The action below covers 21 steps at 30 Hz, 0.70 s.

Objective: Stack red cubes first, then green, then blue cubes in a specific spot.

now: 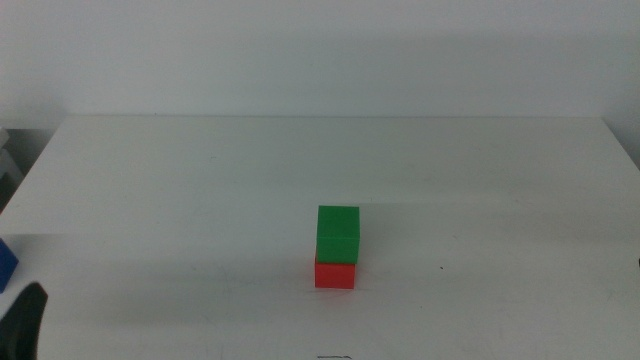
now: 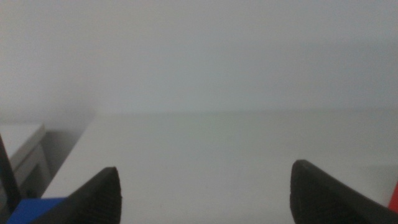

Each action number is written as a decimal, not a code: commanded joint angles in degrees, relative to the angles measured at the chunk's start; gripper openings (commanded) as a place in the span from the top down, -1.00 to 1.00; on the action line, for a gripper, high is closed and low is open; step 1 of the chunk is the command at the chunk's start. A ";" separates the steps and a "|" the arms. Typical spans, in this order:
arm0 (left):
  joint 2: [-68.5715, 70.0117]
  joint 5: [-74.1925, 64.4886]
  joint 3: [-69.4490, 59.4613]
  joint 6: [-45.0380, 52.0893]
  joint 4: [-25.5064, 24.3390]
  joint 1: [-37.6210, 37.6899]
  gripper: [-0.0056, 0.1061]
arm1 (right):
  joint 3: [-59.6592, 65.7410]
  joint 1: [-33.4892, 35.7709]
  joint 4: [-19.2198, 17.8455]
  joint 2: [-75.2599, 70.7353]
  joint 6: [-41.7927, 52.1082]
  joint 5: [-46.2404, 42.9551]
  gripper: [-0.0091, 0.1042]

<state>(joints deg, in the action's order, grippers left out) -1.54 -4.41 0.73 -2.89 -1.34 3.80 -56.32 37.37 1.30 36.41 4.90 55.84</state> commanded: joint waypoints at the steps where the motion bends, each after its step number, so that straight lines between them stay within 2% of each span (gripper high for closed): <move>1: -6.49 0.95 6.96 -1.03 0.62 0.03 -0.75 | -1.37 -0.28 -0.51 0.17 0.77 -4.05 -0.60; 5: -21.54 -13.23 20.47 -1.04 0.67 0.09 -0.75 | -1.37 -0.28 -0.51 0.17 0.77 -4.05 -0.60; 12: -39.79 -41.68 39.44 -1.04 1.34 0.09 -0.75 | -1.37 -0.28 -0.51 0.17 0.77 -4.05 -0.60; 21: -51.44 -44.54 44.41 -3.47 2.03 0.09 -0.75 | -1.37 -0.28 -0.51 0.17 0.77 -4.13 -0.60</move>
<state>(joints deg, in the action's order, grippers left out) -52.18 -51.25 42.95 -4.60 0.00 3.80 -56.32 37.37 1.28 36.41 4.90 55.84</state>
